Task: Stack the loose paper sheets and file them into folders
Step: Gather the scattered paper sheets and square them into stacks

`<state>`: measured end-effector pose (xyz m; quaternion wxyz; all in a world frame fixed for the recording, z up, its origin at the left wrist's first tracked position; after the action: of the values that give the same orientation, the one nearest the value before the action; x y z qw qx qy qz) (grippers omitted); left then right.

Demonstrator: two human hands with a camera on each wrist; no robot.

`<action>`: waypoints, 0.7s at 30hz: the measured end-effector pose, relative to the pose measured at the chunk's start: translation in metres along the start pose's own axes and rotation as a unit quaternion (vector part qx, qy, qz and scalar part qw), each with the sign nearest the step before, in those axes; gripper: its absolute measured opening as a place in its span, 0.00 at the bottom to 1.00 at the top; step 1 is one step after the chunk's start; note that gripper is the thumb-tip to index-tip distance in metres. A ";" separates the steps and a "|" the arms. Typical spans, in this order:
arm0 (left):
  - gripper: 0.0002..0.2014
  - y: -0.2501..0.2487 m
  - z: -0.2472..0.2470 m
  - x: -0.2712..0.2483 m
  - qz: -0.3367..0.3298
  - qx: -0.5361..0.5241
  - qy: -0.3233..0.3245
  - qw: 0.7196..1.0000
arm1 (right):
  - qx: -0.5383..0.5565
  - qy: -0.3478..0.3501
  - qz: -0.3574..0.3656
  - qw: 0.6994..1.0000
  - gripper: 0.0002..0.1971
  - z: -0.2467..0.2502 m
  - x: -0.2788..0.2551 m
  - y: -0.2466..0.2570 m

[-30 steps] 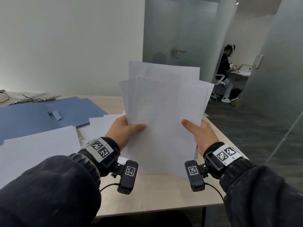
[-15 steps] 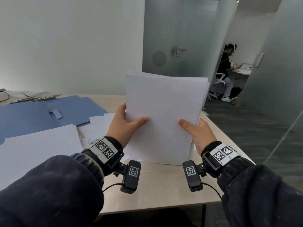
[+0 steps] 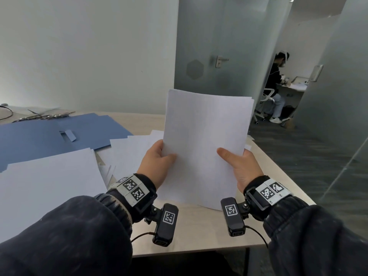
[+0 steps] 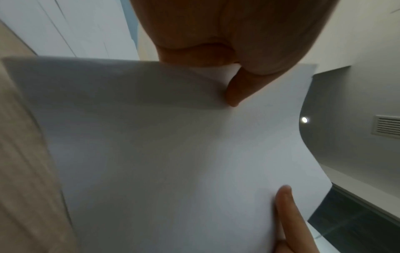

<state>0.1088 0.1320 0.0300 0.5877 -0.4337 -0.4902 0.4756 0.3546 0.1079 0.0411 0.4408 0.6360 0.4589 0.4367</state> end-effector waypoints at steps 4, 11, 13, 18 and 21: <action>0.17 0.009 0.011 -0.002 0.036 0.002 0.000 0.999 | -0.037 0.028 -0.007 0.999 0.11 -0.005 0.000 -0.005; 0.15 0.011 0.088 -0.005 0.074 0.016 -0.084 0.994 | -0.148 0.094 -0.051 0.983 0.05 -0.055 0.000 -0.028; 0.17 0.017 0.129 -0.008 0.101 0.049 -0.119 0.986 | -0.188 0.131 -0.083 0.970 0.07 -0.085 0.000 -0.046; 0.28 0.042 0.231 -0.046 0.196 0.164 -0.183 0.949 | -0.242 0.221 -0.136 0.935 0.09 -0.176 -0.017 -0.087; 0.28 0.048 0.276 -0.084 0.233 0.198 -0.214 0.928 | -0.266 0.285 -0.130 0.912 0.13 -0.232 -0.034 -0.105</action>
<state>-0.1766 0.0694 0.0087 0.4156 -0.2982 -0.3851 0.7681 0.1044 0.1323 -0.0115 0.4970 0.2791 0.5106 0.6438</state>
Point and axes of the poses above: each hand's wrist, its own x-axis towards the middle knuckle, its own z-axis out of the back of the hand, y = z × x, the point moved 9 cm from there along x, towards the middle knuckle, and after that the axes turned 6 degrees about x, right-handed, at the moved point
